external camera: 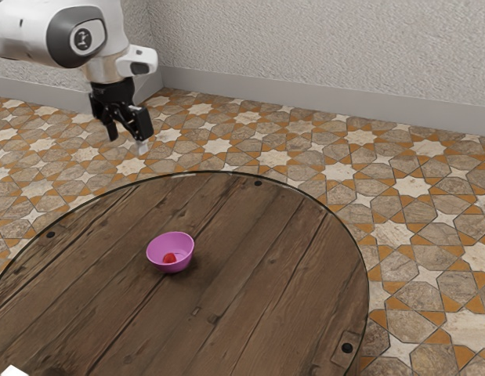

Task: Take strawberry from the bowl

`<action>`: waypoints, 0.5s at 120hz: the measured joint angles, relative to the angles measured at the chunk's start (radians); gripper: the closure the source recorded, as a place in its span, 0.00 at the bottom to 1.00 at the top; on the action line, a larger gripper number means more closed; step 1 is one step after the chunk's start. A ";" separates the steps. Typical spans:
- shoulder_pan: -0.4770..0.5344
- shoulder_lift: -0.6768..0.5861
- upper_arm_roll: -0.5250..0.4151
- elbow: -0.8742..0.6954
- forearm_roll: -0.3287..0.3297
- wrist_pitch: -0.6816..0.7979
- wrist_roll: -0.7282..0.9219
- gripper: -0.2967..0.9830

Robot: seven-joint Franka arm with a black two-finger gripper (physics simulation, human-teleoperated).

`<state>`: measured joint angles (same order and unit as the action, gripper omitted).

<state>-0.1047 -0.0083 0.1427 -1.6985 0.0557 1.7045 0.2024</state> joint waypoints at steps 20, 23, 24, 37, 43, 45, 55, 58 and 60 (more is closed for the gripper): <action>-0.015 0.003 0.000 -0.002 0.001 0.011 0.000 0.23; -0.017 0.005 0.000 -0.003 0.002 0.012 0.000 0.23; -0.017 0.005 0.000 -0.004 0.002 0.012 0.001 0.23; -0.024 0.020 0.000 -0.055 0.007 0.022 0.091 0.23; -0.027 0.019 0.000 -0.107 0.015 0.048 0.161 0.23; -0.028 0.018 0.000 -0.132 0.017 0.061 0.186 0.23; -0.030 0.018 0.000 -0.246 0.025 0.145 0.304 0.23; -0.030 0.019 0.000 -0.261 0.026 0.165 0.336 0.23; -0.030 0.020 0.000 -0.267 0.027 0.177 0.357 0.23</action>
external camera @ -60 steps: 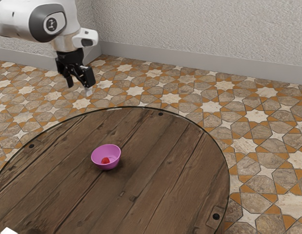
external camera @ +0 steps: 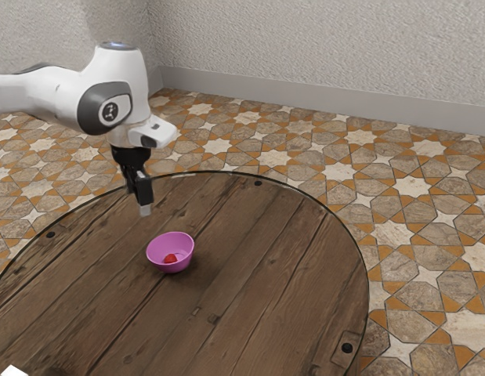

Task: Take strawberry from the bowl

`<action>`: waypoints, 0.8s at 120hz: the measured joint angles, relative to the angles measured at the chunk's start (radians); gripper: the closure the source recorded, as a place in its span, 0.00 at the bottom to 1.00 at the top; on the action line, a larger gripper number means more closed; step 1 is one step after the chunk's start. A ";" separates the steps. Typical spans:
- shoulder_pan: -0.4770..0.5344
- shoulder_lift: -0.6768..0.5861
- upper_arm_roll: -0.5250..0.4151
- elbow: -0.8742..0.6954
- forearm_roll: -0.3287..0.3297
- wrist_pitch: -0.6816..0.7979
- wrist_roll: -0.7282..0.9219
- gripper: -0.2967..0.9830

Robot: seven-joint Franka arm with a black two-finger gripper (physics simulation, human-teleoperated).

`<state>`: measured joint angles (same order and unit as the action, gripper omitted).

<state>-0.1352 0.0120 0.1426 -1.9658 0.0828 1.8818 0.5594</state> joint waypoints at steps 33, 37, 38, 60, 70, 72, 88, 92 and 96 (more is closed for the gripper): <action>0.083 0.089 -0.012 -0.095 0.005 0.173 0.329 0.23; 0.094 0.103 -0.020 -0.101 0.002 0.200 0.368 0.23; 0.096 0.106 -0.023 -0.102 0.001 0.207 0.378 0.23; 0.079 0.176 -0.053 -0.102 -0.038 0.320 0.552 0.35; 0.077 0.215 -0.053 -0.098 -0.046 0.361 0.615 0.43; 0.074 0.221 -0.054 -0.097 -0.046 0.369 0.627 0.44; 0.079 0.270 -0.082 -0.081 -0.020 0.421 0.725 0.49; 0.083 0.286 -0.084 -0.078 -0.018 0.430 0.746 0.50; 0.089 0.299 -0.086 -0.073 -0.016 0.438 0.767 0.50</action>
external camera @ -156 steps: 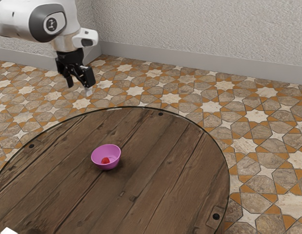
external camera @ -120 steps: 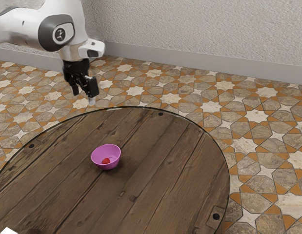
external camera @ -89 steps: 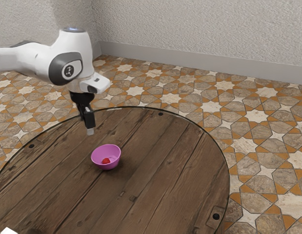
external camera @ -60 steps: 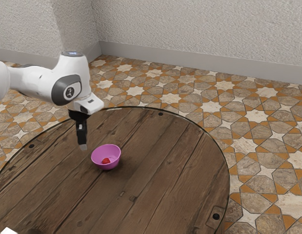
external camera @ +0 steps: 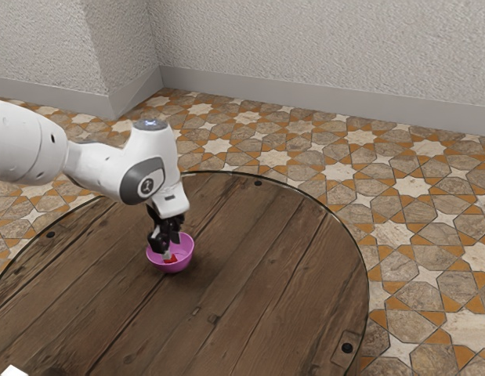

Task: Take strawberry from the bowl

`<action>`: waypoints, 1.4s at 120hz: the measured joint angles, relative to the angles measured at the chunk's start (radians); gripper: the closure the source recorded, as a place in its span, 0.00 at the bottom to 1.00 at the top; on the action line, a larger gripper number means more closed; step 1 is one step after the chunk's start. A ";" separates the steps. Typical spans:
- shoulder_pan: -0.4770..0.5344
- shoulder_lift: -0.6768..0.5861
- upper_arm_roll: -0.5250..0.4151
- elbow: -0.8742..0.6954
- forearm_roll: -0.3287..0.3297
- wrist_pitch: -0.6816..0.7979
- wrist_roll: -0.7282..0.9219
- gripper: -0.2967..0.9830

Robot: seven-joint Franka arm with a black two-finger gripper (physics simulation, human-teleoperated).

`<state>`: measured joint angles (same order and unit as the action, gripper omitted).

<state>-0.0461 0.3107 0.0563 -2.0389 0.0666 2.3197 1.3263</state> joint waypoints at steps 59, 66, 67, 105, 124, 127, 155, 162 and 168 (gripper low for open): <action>0.032 0.045 -0.038 -0.007 -0.012 0.045 0.199 0.59; 0.037 0.045 -0.038 -0.013 -0.014 0.047 0.213 0.58; 0.037 0.046 -0.038 -0.014 -0.014 0.047 0.215 0.58; 0.054 0.068 -0.038 -0.021 -0.022 0.093 0.271 0.64; 0.027 -0.116 -0.038 -0.096 -0.018 0.080 0.275 0.71; 0.011 -0.164 -0.038 -0.102 -0.018 0.068 0.273 0.72; -0.224 -0.163 -0.122 -0.023 -0.018 0.001 0.227 0.76; -0.257 -0.073 -0.128 0.041 -0.019 -0.006 0.211 0.76; -0.264 -0.026 -0.130 0.067 -0.018 -0.008 0.199 0.76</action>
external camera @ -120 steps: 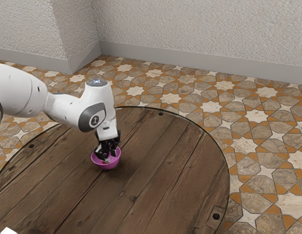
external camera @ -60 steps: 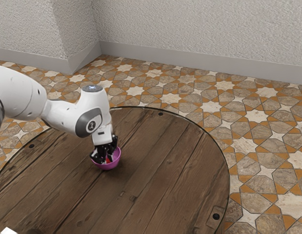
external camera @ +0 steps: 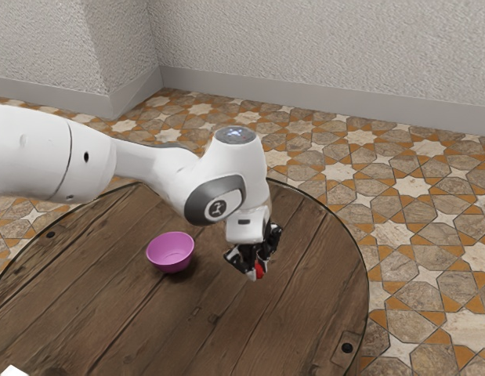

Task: Take strawberry from the bowl

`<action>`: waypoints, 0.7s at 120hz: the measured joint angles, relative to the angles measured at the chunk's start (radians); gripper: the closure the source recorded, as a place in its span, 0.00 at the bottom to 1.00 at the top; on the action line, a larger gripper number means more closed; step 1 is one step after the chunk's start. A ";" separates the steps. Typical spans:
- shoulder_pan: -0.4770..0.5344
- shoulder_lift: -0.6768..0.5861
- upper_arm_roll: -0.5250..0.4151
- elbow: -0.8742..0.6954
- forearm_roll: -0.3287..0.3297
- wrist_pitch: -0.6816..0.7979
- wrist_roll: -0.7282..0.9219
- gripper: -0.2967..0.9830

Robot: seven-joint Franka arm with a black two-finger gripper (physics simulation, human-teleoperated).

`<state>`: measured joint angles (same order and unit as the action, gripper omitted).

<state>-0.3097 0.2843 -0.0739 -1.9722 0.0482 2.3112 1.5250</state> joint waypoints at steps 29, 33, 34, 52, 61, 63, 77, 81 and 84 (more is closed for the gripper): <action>0.003 0.078 0.002 0.020 0.000 -0.013 -0.049 0.52; 0.003 0.079 0.002 0.020 0.000 -0.015 -0.054 0.48; 0.003 0.079 0.002 0.020 0.000 -0.016 -0.056 0.47; 0.037 -0.054 0.008 0.012 0.001 -0.091 -0.119 0.35; 0.096 -0.215 0.017 0.013 0.002 -0.209 -0.204 0.32; 0.099 -0.244 0.034 0.014 0.002 -0.237 -0.226 0.31; 0.137 -0.363 0.145 0.095 0.010 -0.409 -0.398 0.28; 0.146 -0.376 0.167 0.115 0.013 -0.446 -0.443 0.27; 0.149 -0.382 0.177 0.130 0.015 -0.471 -0.476 0.27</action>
<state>-0.1606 -0.0982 0.1029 -1.8425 0.0631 1.8402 1.0492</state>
